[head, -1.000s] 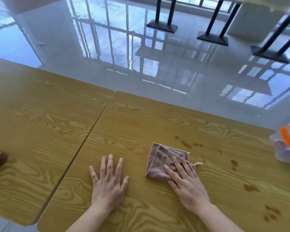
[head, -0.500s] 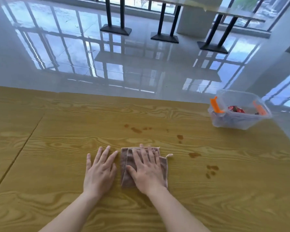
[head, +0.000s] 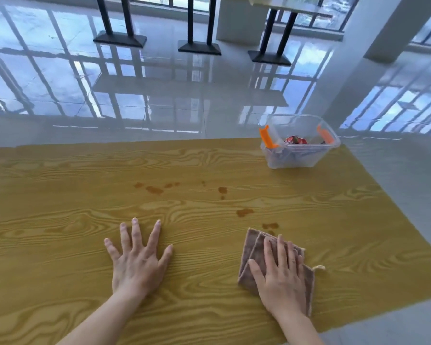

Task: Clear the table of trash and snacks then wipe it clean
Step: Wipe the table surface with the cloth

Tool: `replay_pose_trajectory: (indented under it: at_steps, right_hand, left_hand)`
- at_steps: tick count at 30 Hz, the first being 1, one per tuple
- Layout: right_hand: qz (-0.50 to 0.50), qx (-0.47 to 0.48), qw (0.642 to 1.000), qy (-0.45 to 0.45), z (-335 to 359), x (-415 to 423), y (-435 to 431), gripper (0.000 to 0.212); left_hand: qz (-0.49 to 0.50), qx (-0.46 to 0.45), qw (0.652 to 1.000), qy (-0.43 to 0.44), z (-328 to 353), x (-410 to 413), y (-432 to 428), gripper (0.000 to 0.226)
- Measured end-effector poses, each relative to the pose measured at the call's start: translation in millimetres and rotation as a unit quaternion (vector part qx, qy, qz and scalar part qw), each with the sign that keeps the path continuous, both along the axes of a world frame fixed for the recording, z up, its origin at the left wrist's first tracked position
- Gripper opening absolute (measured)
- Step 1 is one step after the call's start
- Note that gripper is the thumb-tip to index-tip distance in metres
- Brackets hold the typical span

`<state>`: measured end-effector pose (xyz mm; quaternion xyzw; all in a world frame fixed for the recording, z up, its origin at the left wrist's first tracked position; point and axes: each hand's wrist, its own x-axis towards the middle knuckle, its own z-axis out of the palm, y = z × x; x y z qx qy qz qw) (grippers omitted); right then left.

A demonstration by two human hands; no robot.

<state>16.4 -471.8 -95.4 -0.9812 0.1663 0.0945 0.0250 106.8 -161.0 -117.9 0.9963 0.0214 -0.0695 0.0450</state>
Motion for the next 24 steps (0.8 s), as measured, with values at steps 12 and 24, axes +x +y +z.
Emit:
replay_pose_trajectory:
  at_steps: [12, 24]
  right_hand:
    - [-0.025, -0.015, 1.000, 0.009, -0.6, -9.2, -67.9, 0.091]
    - [0.142, -0.012, 0.990, -0.008, -6.6, -18.5, -58.5, 0.092]
  left_hand:
    - [0.007, -0.002, 1.000, -0.018, -2.5, -0.3, 0.7, 0.076]
    - [0.005, 0.001, 1.000, -0.015, 0.0, -1.0, 1.6, 0.076]
